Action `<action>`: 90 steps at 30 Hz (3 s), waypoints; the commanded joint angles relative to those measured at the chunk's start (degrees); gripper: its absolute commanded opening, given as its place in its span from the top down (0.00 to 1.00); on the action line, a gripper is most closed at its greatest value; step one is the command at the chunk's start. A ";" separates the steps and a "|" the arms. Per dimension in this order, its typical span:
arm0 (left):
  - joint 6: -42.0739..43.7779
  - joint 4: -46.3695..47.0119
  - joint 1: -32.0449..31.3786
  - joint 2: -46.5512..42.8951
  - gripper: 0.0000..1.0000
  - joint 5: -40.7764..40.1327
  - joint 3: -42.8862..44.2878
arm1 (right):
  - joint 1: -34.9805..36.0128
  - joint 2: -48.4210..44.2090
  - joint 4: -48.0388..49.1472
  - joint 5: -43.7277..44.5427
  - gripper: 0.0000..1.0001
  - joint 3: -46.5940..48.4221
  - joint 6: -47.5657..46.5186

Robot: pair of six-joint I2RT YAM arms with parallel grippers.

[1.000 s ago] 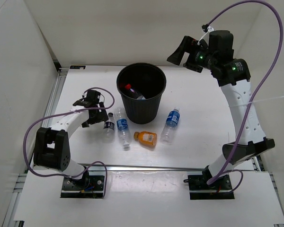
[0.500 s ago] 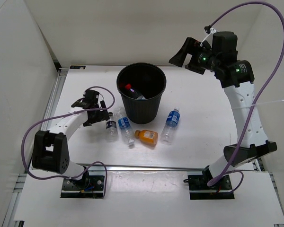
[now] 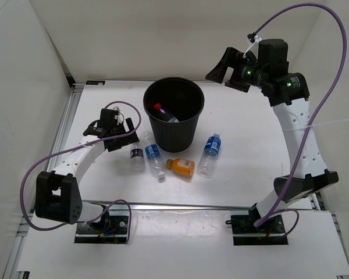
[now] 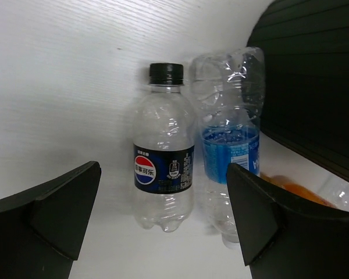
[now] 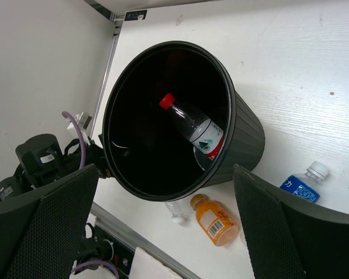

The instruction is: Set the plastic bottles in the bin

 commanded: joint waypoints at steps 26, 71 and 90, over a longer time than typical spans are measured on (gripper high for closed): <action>3.83 7.24 0.15 12.19 0.28 13.00 -6.25 | -1.89 -1.64 -3.40 -0.77 0.00 -1.31 -0.27; -11.10 -7.53 -10.30 26.27 0.18 30.24 62.76 | -6.29 -10.60 -0.76 2.91 0.00 -17.55 3.06; -5.65 -16.13 -3.64 -7.21 0.00 2.11 32.27 | -7.44 3.60 4.42 -0.60 0.00 -41.57 8.52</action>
